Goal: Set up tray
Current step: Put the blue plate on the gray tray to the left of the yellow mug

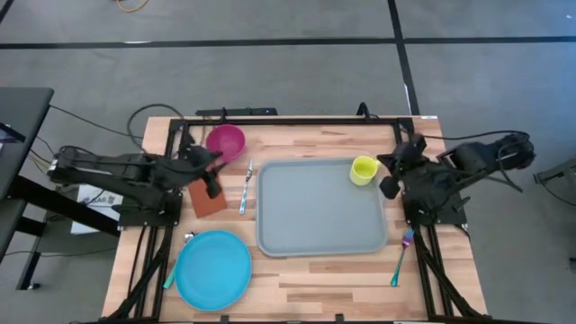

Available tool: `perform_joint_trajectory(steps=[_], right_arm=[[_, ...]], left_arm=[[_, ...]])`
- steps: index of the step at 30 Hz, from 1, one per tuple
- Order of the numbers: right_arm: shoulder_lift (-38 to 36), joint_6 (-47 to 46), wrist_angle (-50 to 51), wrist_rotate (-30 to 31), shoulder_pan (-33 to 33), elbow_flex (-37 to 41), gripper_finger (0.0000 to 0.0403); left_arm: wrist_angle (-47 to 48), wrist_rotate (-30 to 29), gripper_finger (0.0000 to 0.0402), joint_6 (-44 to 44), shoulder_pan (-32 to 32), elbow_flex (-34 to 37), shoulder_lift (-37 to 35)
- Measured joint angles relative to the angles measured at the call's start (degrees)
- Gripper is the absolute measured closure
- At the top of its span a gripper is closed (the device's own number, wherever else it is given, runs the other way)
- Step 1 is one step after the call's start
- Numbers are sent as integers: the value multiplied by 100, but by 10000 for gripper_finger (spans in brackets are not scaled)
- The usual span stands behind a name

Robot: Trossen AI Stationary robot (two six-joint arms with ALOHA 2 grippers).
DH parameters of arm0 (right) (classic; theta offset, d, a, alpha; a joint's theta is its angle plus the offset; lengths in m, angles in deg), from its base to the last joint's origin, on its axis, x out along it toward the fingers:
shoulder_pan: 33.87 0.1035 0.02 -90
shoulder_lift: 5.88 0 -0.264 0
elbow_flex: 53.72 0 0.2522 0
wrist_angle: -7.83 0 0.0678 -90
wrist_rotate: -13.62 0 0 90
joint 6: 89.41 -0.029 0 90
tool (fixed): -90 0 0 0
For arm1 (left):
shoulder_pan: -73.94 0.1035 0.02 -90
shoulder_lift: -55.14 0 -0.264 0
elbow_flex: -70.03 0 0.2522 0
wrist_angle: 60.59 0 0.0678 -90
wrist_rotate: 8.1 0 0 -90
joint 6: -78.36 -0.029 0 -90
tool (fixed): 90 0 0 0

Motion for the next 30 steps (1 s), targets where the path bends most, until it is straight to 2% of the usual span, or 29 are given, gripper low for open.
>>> perform_joint_trajectory(steps=[3, 6, 9, 14, 17, 21, 26, 30], right_arm=[[-13, 565, -1, 72, -110, 0, 403], [53, 1078, -77, 461, -276, 4, 403], [192, 1097, -420, 526, -508, 3, 403], [501, 1408, -776, -74, -684, 3, 399], [699, 1441, -856, -402, -750, 4, 387], [907, 1482, -1050, -466, -850, 4, 360], [994, 2001, -1685, -816, -983, 4, 329], [994, 2282, -2169, -1023, -1051, 4, 313]], left_arm=[[286, 1071, 261, -61, -28, -382, 531], [494, 2295, 263, -432, -196, -634, 1032], [455, 2967, 269, -151, -447, -720, 1533], [806, 2966, 276, 100, -906, -722, 2458], [907, 3351, 279, 28, -1053, -722, 3029], [909, 3725, 284, -220, -1123, -720, 3680], [902, 4015, 290, -396, -1126, -720, 4185], [920, 3995, 290, -490, -1126, -718, 4328]])
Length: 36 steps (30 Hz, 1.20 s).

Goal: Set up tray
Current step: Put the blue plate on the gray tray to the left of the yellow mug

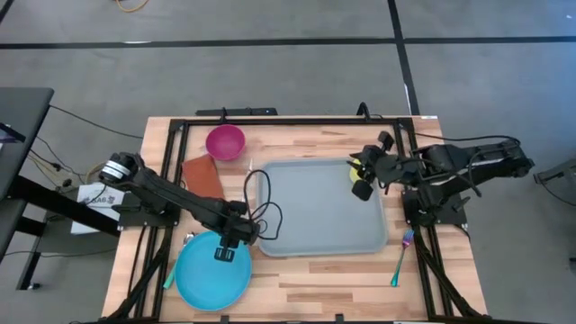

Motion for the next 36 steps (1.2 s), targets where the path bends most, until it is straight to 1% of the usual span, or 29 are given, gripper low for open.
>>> perform_joint_trajectory(steps=[6, 13, 15, 18, 25, 28, 32, 33, 36], right_arm=[[5, 53, -85, -19, 4, 0, 310], [58, 53, -61, -19, 2, -4, 310], [79, 53, -52, -36, 4, -2, 310], [125, 53, -37, -34, 4, -7, 310], [270, 53, -16, -22, 4, -6, 310], [277, 54, -13, -28, 4, -2, 310], [273, 53, 15, -28, 4, -2, 310], [273, 53, 18, -25, 4, -2, 310], [273, 53, 29, -28, 4, -2, 310]], left_arm=[[2, -151, 290, -201, 6, 0, 12], [-231, 101, 290, -286, 2, 2, 136], [-208, 30, 290, -356, 2, 11, 165], [-324, 17, 290, -441, 24, 4, 320], [-257, 86, 292, -666, 35, 7, 811], [-213, 158, 314, -884, 33, -2, 892], [-130, 412, 382, -964, 31, -70, 858], [-109, 425, 390, -902, 31, -116, 854], [173, 367, 392, -795, 2, -379, 868]])
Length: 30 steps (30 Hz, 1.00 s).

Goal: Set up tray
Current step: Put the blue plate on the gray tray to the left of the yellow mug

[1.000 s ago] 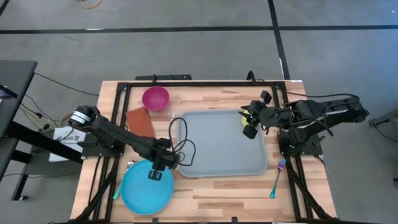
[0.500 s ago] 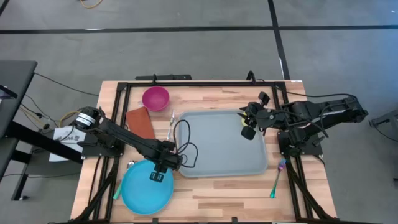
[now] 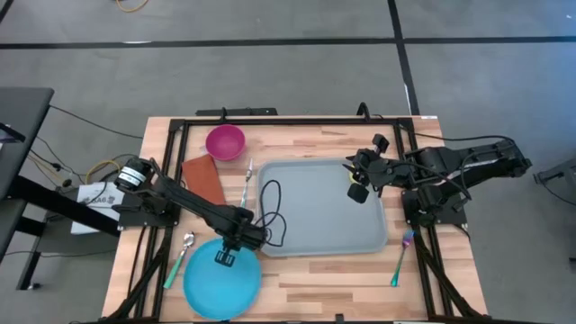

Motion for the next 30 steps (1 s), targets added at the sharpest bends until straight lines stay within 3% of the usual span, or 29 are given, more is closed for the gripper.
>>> perform_joint_trajectory(steps=[5, 8, 13, 18, 21, 30], right_arm=[[0, -1, 0, 2, 11, 0, 310], [0, -37, 2, 0, 11, -1, 310], [0, -40, 2, 0, 11, 0, 310], [0, -42, 29, 0, 11, 0, 310], [0, -46, 152, 2, 11, 0, 310], [-35, -197, 466, 9, 20, -2, 310]], left_arm=[[927, -61, 400, -114, -45, -954, 2], [1298, -398, 401, -320, -27, -1657, 2], [586, -1344, 401, -1234, 246, -2532, 2], [-1056, -1613, 401, -2014, 841, -2639, 20], [-1693, -1603, 401, -1866, 1277, -2624, 239], [-1490, -1651, 401, -646, 2224, -2620, 1152]])
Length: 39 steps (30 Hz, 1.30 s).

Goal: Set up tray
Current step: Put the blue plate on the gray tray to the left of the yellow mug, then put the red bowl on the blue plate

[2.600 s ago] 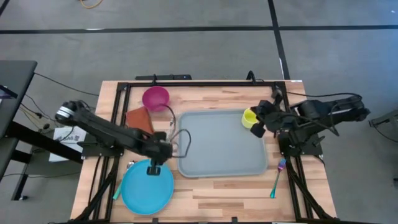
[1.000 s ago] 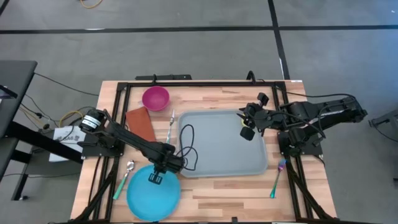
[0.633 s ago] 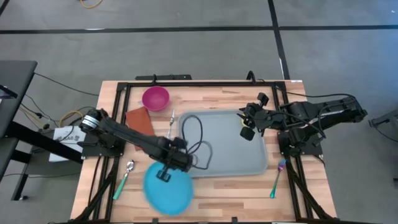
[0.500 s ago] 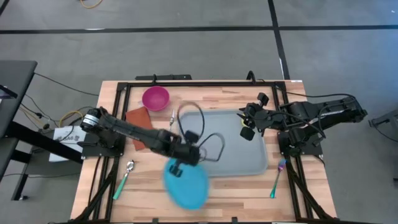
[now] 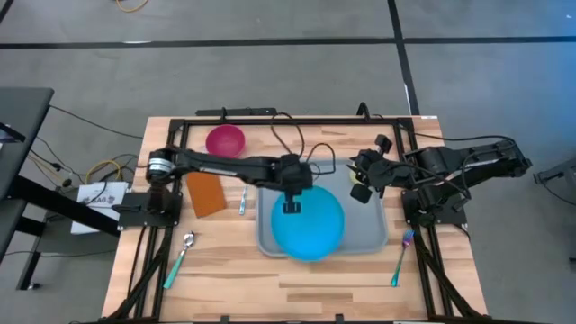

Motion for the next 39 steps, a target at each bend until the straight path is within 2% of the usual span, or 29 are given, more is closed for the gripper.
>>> perform_joint_trajectory(steps=[8, 13, 23, 27, 32, 39], right_arm=[[2, -8, 93, -2, 0, 0, 310], [2, -285, 112, -2, -2, 0, 310], [10, -299, 191, -6, -2, 0, 310], [9, -299, 213, -7, -2, 0, 310], [39, -481, 230, -19, -2, 2, 310], [35, -601, 250, -19, 79, 284, 310]], left_arm=[[31, -44, 401, 271, 375, 4, 219], [225, 244, 395, 105, 470, 0, 309], [158, -163, 306, -458, 460, 13, 614], [291, -464, 287, -519, 453, -77, 616], [1296, -540, 284, -447, 443, -826, 616], [3692, -508, 284, -209, 242, -2738, 605]])
